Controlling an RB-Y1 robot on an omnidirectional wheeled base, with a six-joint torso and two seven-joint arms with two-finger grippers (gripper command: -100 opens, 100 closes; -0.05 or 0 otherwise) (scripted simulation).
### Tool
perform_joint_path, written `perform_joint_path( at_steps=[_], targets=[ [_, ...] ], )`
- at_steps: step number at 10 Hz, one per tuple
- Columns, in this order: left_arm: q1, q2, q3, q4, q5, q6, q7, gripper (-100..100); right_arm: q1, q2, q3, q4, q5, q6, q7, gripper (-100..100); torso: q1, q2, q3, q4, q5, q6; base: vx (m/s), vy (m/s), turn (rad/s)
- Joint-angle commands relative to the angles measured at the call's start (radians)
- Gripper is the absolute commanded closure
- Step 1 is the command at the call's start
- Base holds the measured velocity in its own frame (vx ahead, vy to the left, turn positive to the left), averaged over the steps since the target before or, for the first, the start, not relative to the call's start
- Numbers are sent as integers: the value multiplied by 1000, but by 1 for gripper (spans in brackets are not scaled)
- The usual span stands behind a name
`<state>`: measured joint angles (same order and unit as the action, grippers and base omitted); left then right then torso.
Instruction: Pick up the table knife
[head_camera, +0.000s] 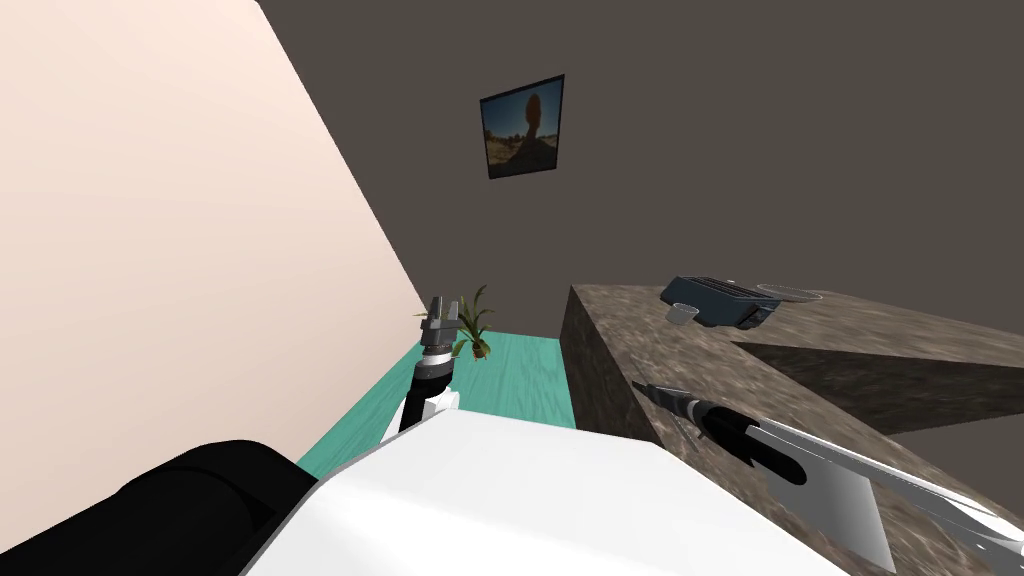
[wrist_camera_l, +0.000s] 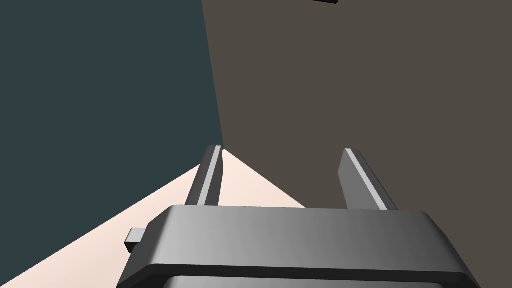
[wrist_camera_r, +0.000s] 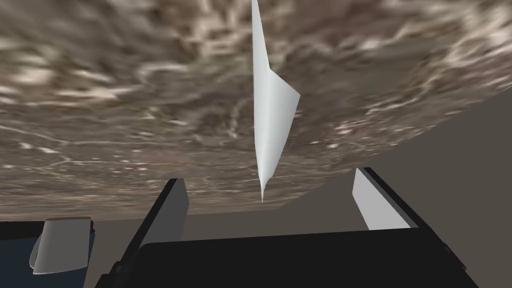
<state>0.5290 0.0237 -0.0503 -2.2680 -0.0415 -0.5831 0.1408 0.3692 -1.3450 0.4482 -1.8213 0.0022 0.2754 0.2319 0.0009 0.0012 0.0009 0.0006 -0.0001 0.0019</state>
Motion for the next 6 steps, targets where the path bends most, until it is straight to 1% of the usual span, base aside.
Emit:
perform_joint_path(
  at_steps=[1, 2, 3, 6],
  targets=[
    [0, 0, 0, 0, 0, 0, 0, 0, -1, 12, -11, 38, -8, -13, -8, -100, 0, 0, 0, 0, 0, 0, -90, 63, 239],
    [0, 0, 0, 0, 0, 0, 0, 0, -5, 9, -3, 28, -6, -11, -4, -100, 1, 0, 0, 0, 0, 0, -38, 27, 41],
    [0, 0, 0, 0, 0, 0, 0, 0, -6, 11, -3, 31, -6, -12, -4, 100, -1, -2, -1, 0, 0, 1, -6, 5, -10],
    [0, 0, 0, 0, 0, 0, 0, 0, -5, 10, -4, 33, -6, -8, -4, 100, -4, -5, -3, -1, -2, -1, -1, -1, -6]
  ],
)
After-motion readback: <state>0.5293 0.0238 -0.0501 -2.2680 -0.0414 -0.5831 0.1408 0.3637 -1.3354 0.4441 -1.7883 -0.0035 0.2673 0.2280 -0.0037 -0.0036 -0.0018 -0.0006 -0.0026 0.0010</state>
